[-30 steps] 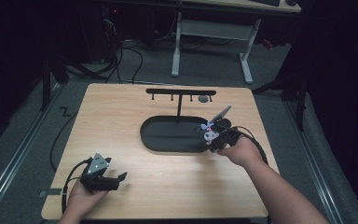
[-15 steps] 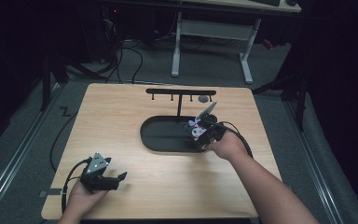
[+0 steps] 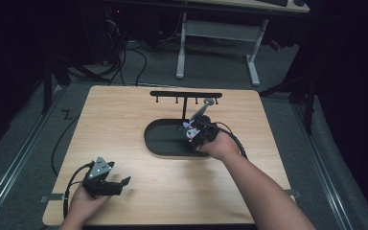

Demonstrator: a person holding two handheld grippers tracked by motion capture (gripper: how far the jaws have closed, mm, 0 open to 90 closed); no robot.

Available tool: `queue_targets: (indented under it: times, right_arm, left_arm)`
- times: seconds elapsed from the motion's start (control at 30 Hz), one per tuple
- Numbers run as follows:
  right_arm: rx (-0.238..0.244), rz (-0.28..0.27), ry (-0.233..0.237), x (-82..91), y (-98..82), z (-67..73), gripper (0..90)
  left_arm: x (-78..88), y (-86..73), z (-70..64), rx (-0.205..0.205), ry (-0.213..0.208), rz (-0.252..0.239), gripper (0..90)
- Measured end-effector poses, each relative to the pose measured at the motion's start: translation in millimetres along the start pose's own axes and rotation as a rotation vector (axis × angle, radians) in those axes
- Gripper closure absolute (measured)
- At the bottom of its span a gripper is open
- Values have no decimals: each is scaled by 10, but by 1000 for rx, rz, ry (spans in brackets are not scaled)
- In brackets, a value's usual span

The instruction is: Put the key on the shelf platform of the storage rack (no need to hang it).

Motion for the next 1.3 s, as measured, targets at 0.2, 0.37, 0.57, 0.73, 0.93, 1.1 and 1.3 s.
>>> queue_targets:
  times: [0.2,0.37,0.57,0.73,0.93,1.1,1.3]
  right_arm:
    - [-8,-3,1,-28,58,38,461]
    - [-6,-8,-9,-58,75,18,461]
    - [-4,-19,-18,-109,102,-13,460]
    - [-13,-13,-19,-146,114,-15,460]
    - [-28,6,-20,-234,107,-32,460]
    - [-37,-2,-26,-267,114,-70,460]
    - [-45,9,-25,-297,115,-111,457]
  left_arm:
    - [-7,0,0,-4,-4,3,149]
    - [-9,4,-8,-7,-11,7,150]
    - [-9,3,-11,-4,-12,8,151]
    - [-20,2,-12,-8,-10,8,151]
    - [-15,4,-9,-3,-14,6,153]
    - [-13,5,-11,-4,-15,9,153]
    - [-23,5,-13,-9,-15,9,153]
Point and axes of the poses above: each handheld gripper's, and its own axes: x roughly backward along the jaws, y roughly out of its top, z roughly to its left, the point moved 2 cm from there along -x, roughly forward along the jaws, and after that the axes turned 14 degrees about -x, right-handed, at the moved point
